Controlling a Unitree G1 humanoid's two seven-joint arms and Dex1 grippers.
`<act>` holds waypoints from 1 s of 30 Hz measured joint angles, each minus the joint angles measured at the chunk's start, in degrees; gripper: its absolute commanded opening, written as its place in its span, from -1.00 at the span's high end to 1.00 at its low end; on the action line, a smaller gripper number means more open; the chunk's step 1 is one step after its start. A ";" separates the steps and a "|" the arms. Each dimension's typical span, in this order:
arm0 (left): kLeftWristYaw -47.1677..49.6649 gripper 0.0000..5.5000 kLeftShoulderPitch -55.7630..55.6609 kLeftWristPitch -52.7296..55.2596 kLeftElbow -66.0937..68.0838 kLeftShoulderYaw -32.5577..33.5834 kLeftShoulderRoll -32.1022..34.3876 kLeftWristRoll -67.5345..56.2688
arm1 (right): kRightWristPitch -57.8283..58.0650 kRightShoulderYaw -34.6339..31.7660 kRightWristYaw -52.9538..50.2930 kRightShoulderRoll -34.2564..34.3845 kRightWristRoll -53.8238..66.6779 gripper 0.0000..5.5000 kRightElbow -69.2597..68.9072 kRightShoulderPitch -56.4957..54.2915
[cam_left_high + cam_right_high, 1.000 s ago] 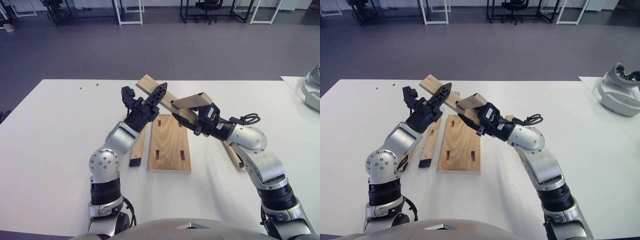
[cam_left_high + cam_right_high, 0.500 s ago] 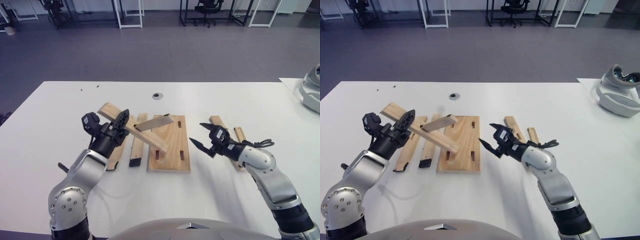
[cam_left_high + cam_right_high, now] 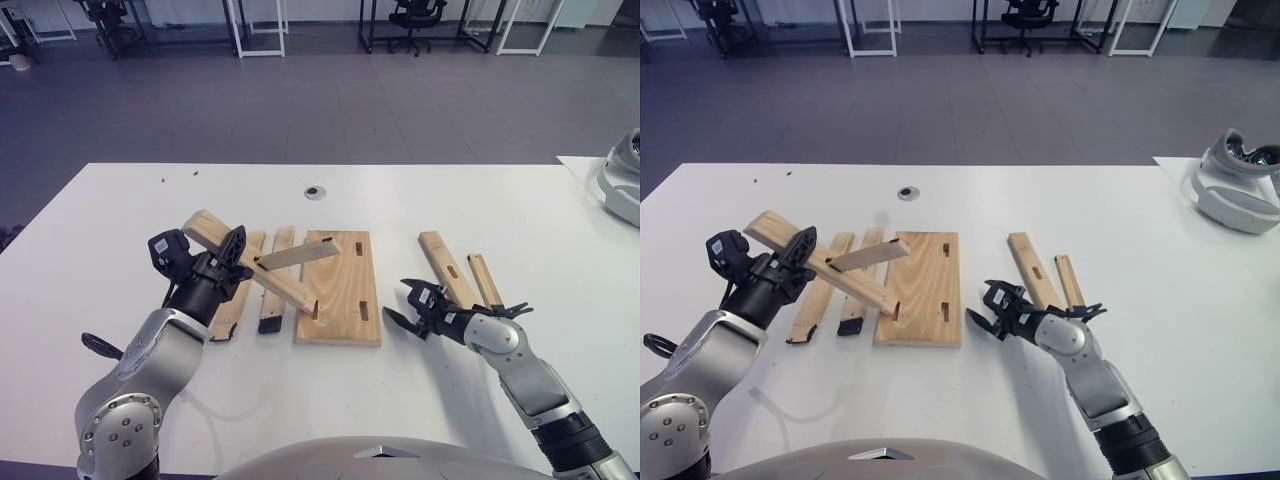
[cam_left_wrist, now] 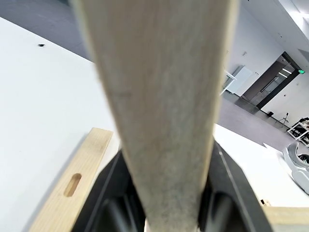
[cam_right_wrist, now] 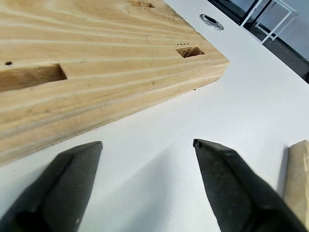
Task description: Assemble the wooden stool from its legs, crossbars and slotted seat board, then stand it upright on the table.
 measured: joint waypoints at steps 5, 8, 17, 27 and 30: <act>5.02 0.63 1.19 -0.91 -0.87 -1.15 -0.30 -3.56 | -0.27 0.59 0.87 0.47 -0.05 -0.28 0.10 -0.26; 6.83 0.63 1.24 -1.18 -1.32 -1.19 0.66 -5.04 | -0.35 0.63 0.94 0.62 -0.09 -0.28 0.42 -0.51; 6.42 0.63 -1.18 -2.51 -1.38 -7.18 3.75 7.33 | 0.06 3.65 8.55 0.51 3.07 -0.28 -2.71 0.17; -8.58 0.62 -3.37 -6.48 0.96 -23.46 11.14 31.89 | 0.12 3.19 10.79 0.33 4.93 -0.28 -2.24 -0.83; -10.46 0.61 -3.72 -8.93 2.62 -25.91 10.50 36.31 | 0.09 2.81 11.00 0.32 4.93 -0.28 -1.58 -1.35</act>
